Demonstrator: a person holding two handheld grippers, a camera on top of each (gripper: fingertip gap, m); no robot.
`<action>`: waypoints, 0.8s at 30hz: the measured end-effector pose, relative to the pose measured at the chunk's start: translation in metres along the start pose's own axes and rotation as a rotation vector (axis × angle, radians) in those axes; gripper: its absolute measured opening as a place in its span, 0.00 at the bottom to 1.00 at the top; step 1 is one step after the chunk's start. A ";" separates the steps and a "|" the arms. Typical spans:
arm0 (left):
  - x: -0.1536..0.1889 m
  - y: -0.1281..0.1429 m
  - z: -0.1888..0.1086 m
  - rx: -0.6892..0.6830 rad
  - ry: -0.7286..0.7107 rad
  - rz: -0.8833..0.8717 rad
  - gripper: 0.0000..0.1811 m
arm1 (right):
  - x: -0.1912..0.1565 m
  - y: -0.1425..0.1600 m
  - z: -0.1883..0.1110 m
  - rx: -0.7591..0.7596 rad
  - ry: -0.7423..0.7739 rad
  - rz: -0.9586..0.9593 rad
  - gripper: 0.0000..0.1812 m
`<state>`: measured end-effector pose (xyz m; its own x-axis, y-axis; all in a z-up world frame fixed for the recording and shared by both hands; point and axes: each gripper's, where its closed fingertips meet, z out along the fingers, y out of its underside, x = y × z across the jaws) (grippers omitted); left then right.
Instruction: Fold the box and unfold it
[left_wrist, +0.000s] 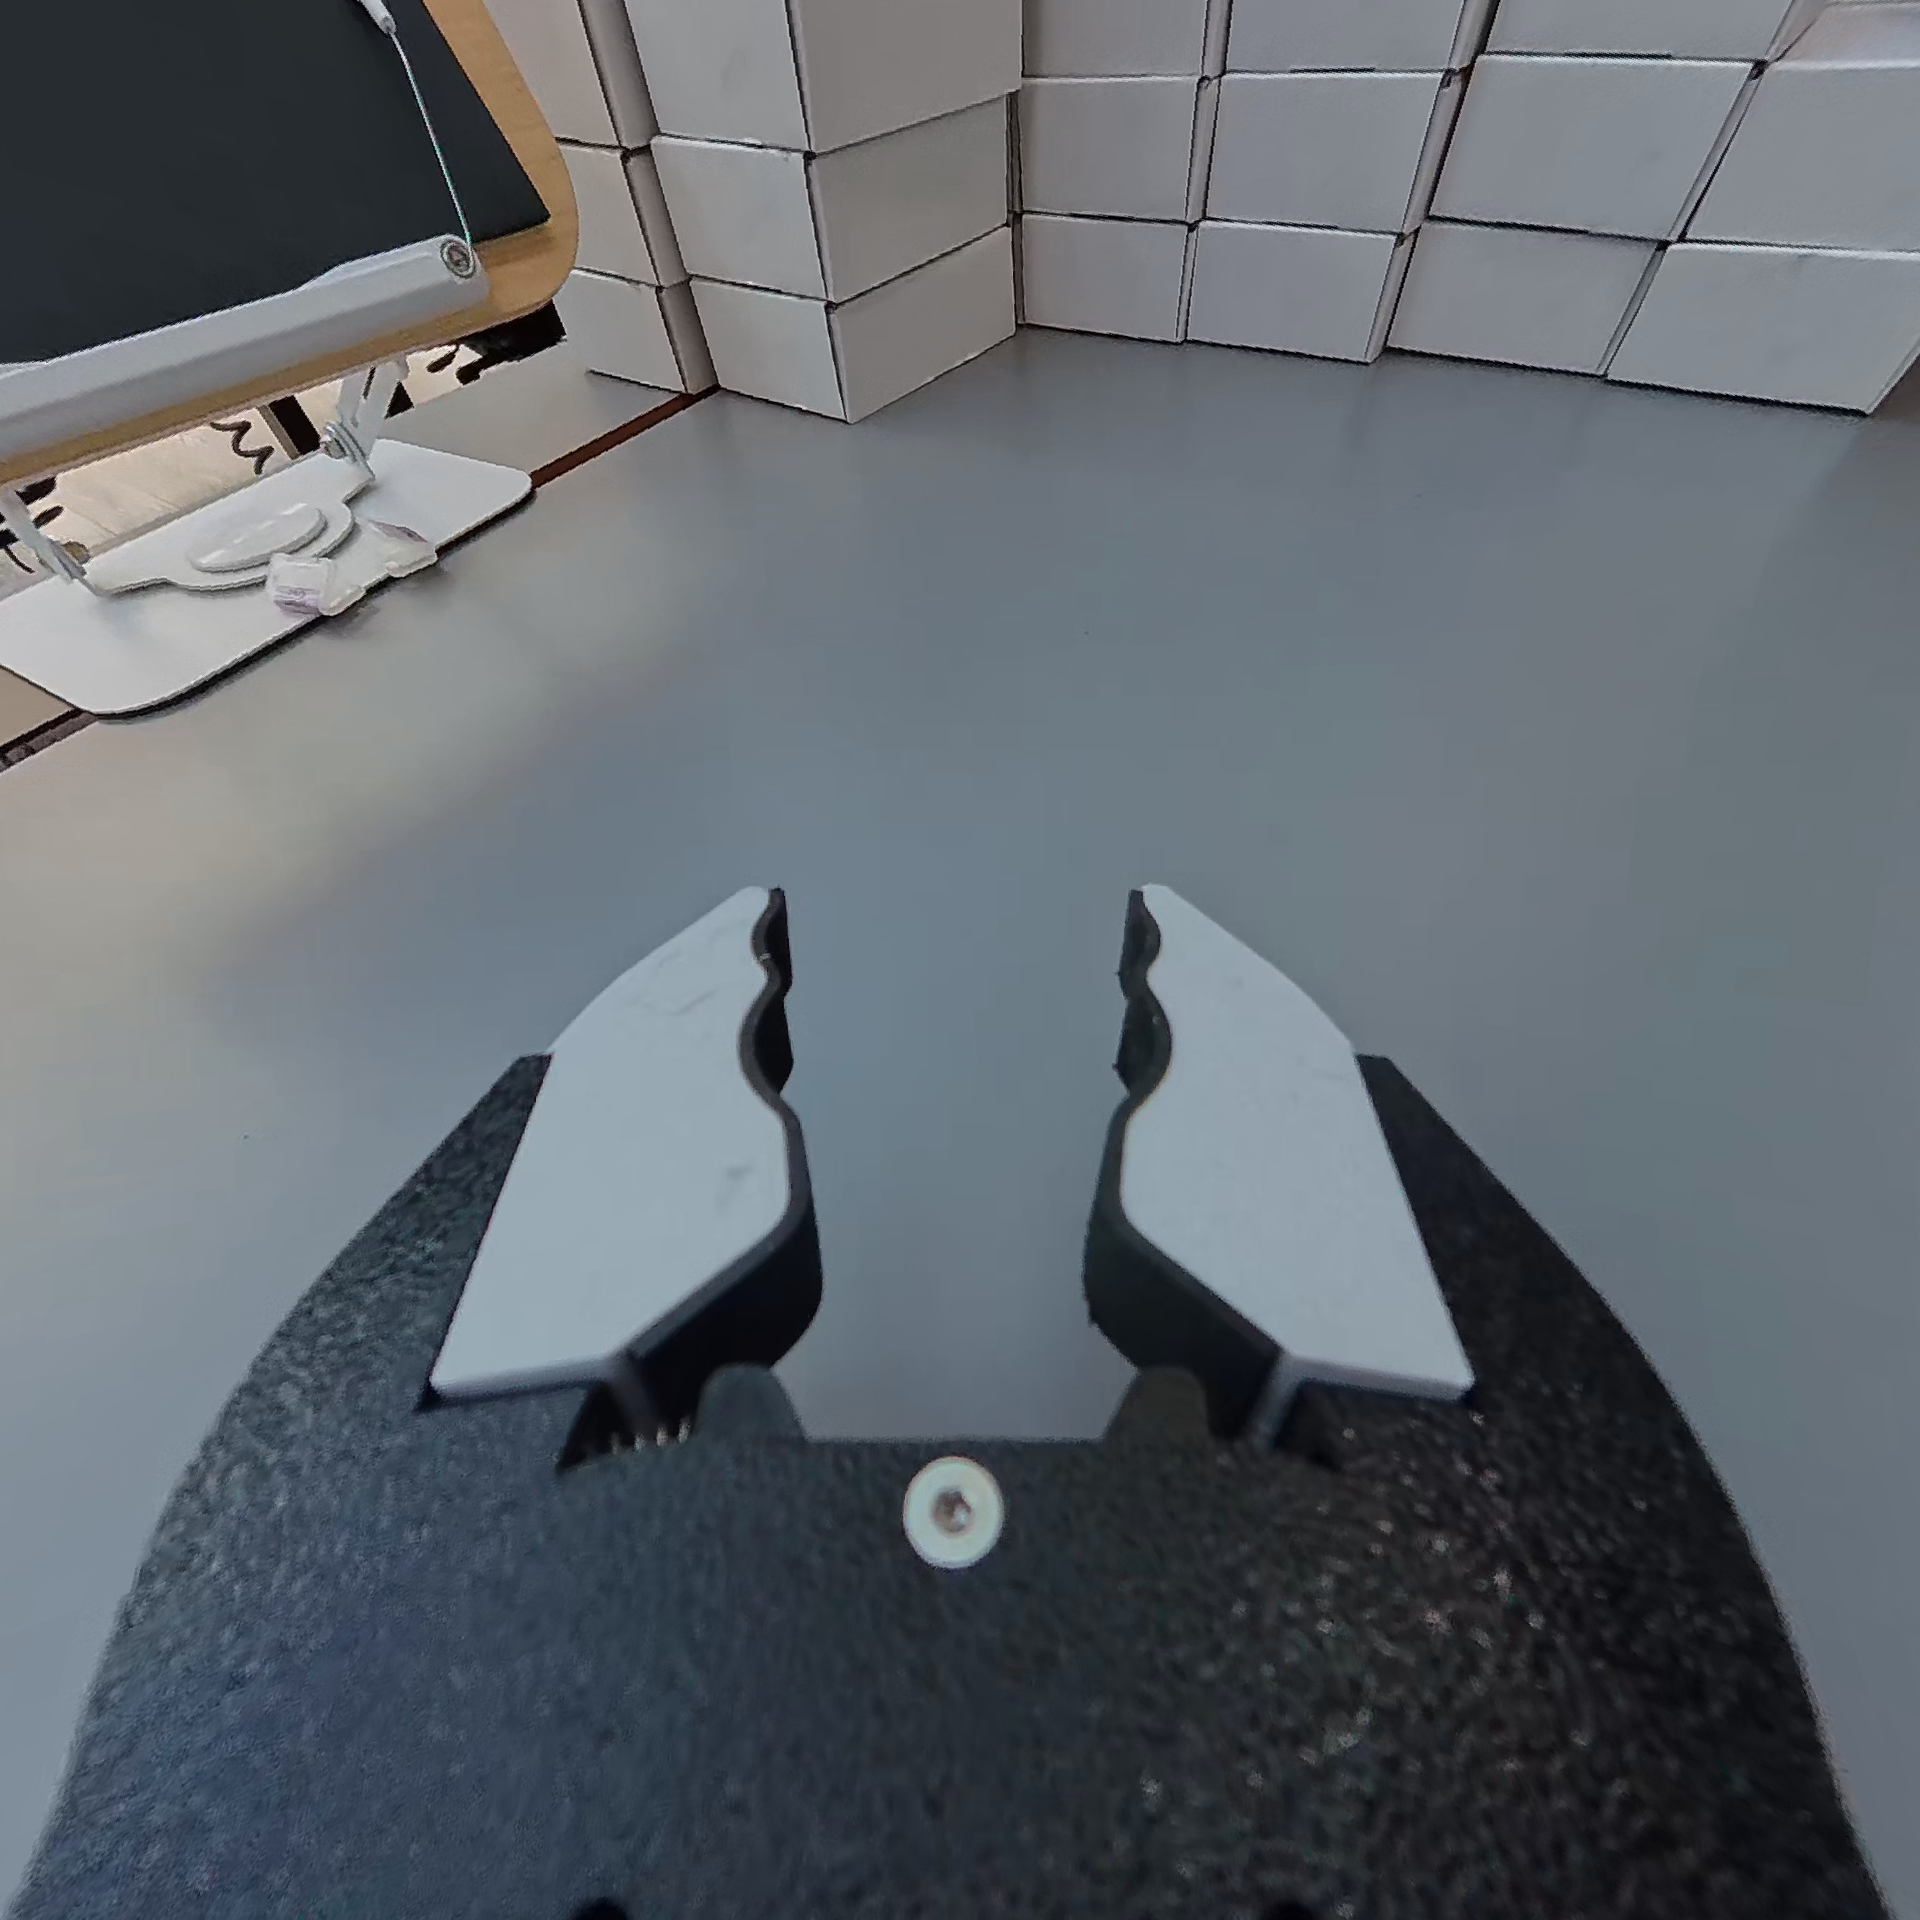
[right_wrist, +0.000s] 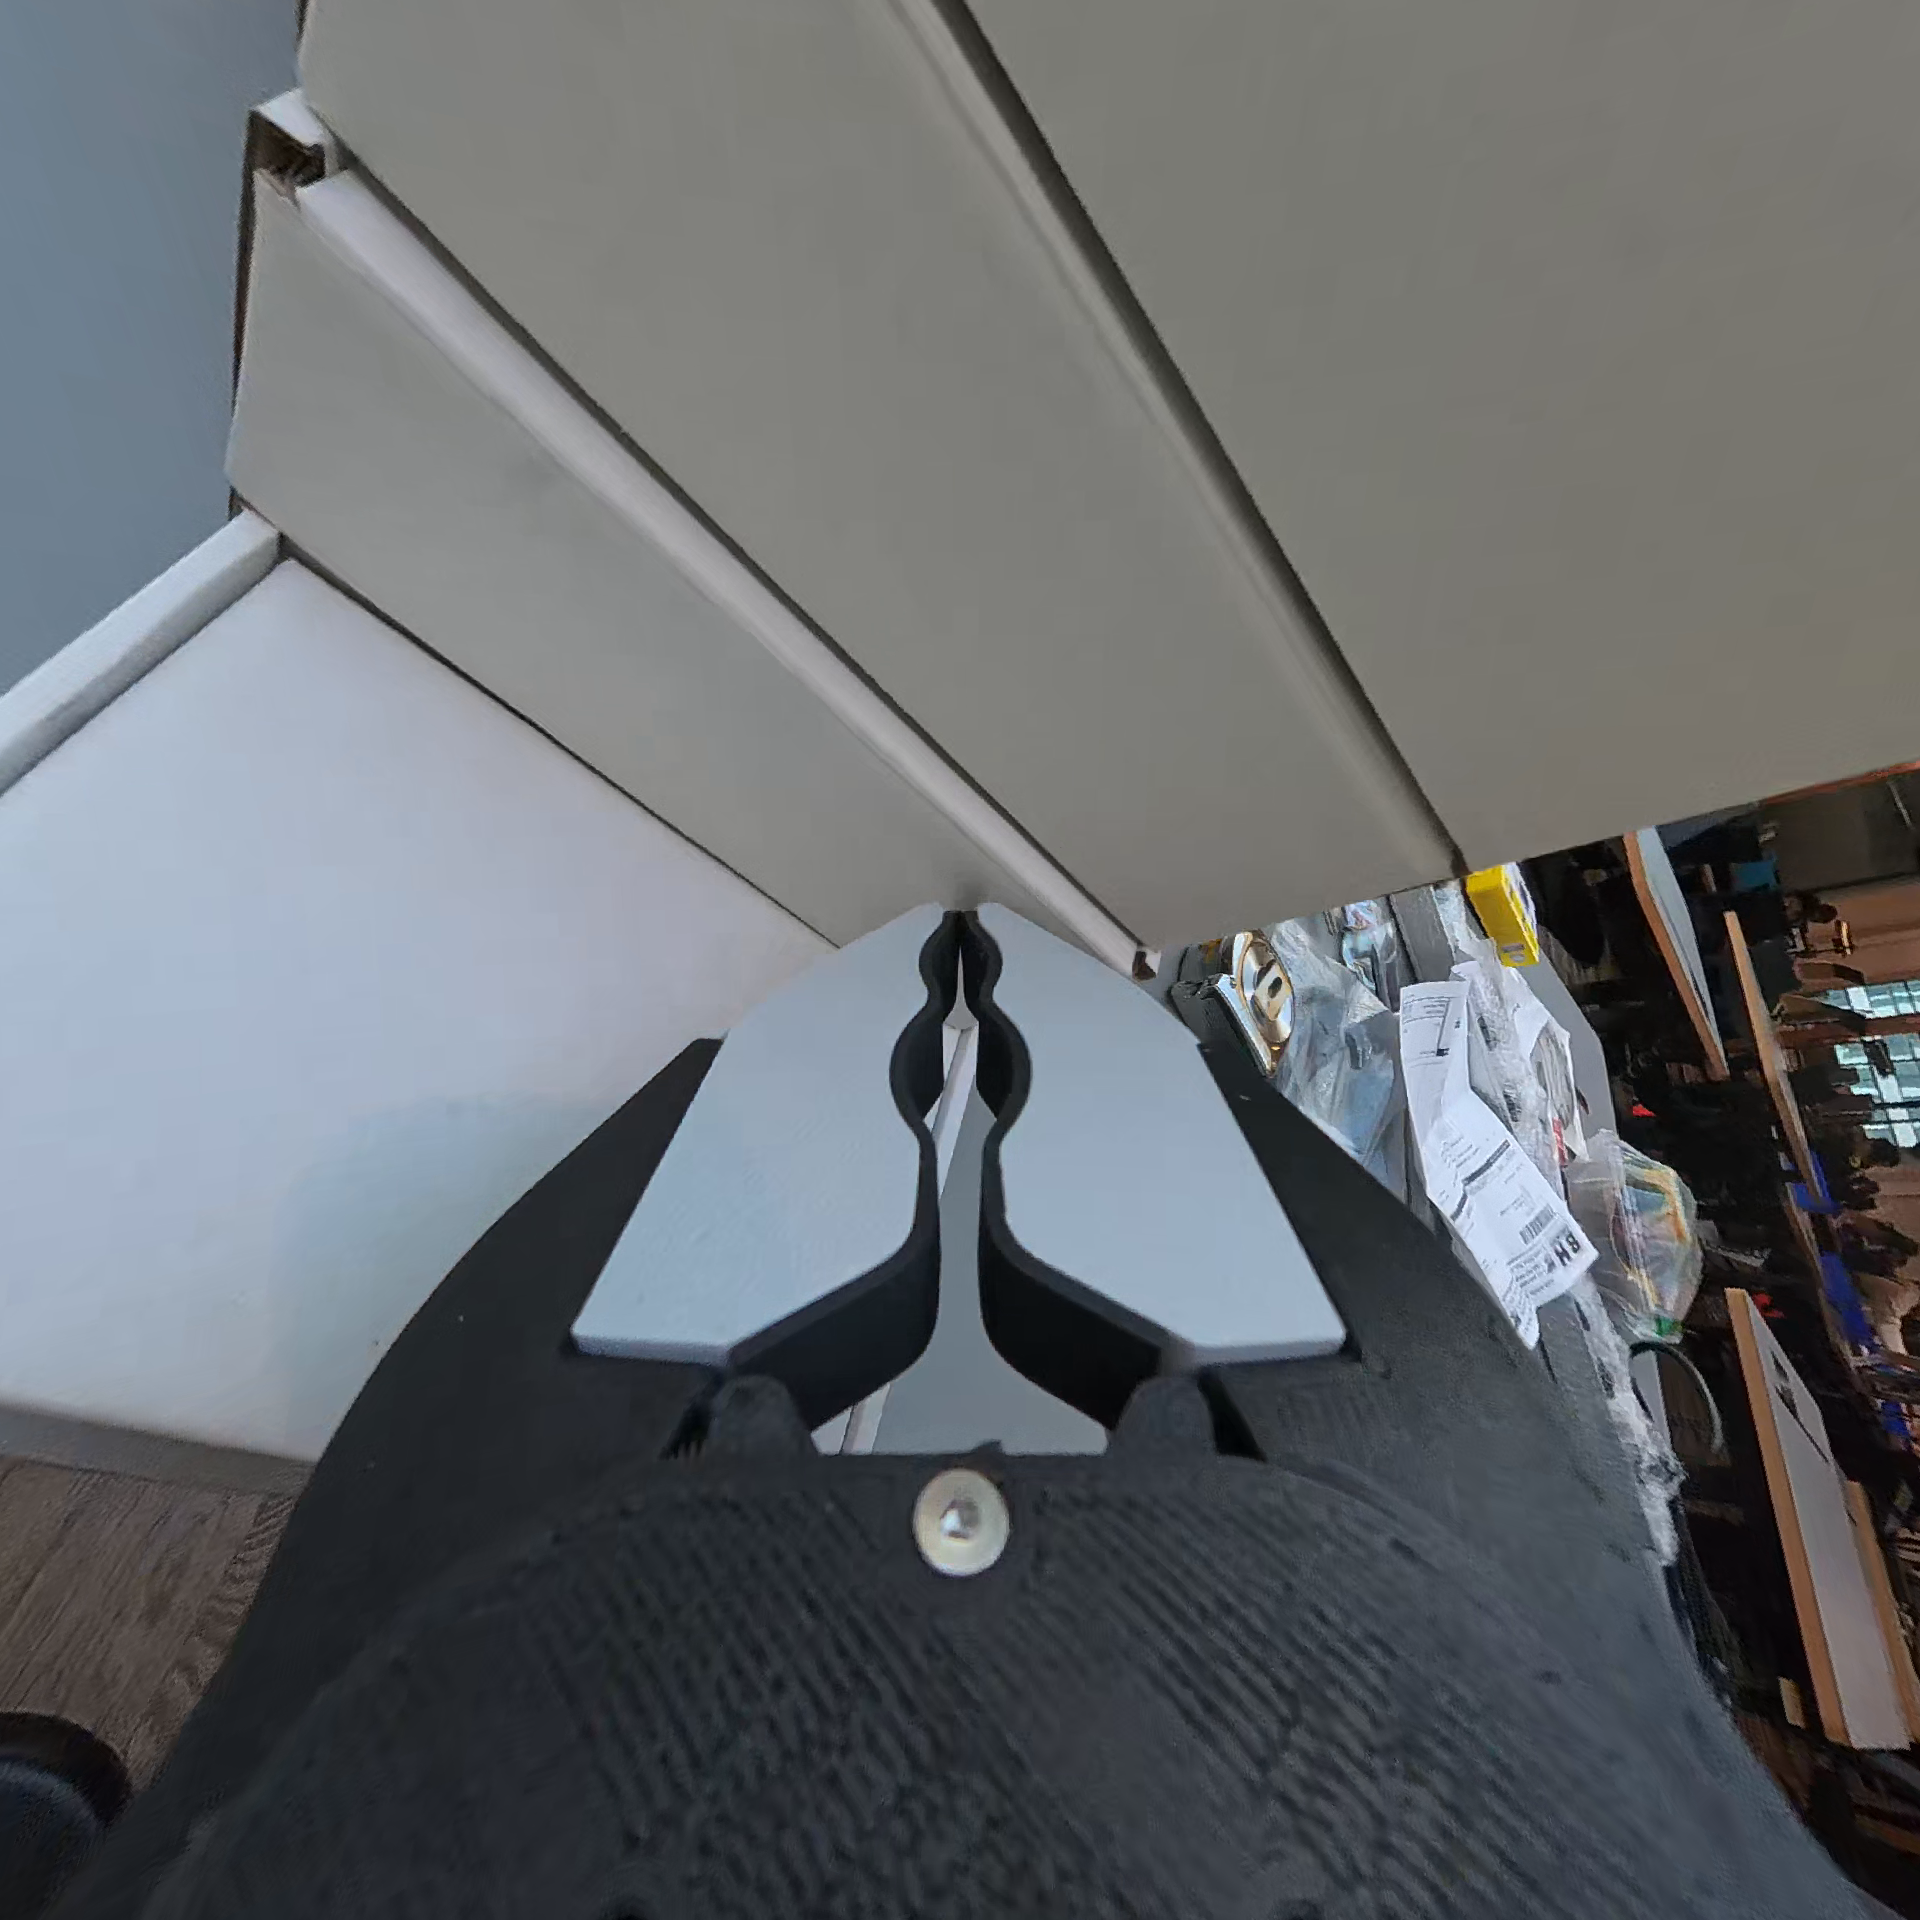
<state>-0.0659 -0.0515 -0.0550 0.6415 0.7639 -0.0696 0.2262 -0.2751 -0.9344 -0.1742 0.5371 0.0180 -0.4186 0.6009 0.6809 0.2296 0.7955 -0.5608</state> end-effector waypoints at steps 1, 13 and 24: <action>0.001 0.002 0.000 -0.002 0.002 0.000 0.33 | 0.002 -0.001 0.003 -0.009 0.023 -0.008 0.00; 0.001 -0.005 -0.006 0.048 0.029 -0.043 0.34 | 0.005 -0.002 0.002 -0.014 0.037 -0.029 0.00; 0.001 -0.007 -0.014 0.052 0.017 -0.026 0.34 | 0.047 -0.033 -0.039 0.092 0.189 0.092 0.00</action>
<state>-0.0572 -0.0569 -0.0436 0.6483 0.7604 -0.0392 0.2054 -0.2242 -0.9526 -0.1676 0.5418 0.0869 -0.2255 0.6813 0.6964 0.1742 0.7315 -0.6592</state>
